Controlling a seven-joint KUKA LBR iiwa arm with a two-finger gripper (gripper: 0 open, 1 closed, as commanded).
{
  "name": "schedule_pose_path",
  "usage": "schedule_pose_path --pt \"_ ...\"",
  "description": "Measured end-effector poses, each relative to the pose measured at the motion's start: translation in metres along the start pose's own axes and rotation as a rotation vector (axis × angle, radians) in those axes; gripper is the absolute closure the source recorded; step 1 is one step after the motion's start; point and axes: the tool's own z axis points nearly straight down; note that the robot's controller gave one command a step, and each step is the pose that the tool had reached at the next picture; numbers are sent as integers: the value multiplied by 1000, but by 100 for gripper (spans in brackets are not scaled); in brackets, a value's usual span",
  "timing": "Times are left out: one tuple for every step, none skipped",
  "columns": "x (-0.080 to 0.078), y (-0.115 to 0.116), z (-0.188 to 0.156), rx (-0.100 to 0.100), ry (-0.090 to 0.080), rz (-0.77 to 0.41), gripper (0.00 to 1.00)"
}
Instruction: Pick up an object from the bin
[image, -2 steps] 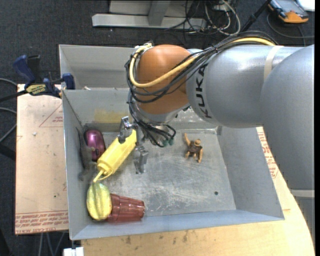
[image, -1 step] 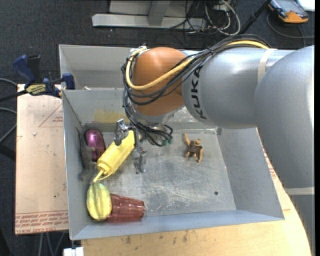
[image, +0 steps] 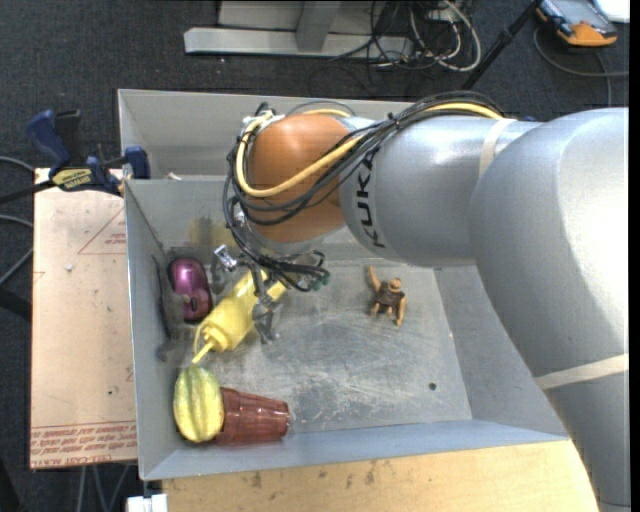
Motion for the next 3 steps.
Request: schedule_pose_path --pt "9 1 24 -10 41 3 100" --pt "9 1 24 -10 42 4 100" --pt "9 1 24 -10 42 4 100"
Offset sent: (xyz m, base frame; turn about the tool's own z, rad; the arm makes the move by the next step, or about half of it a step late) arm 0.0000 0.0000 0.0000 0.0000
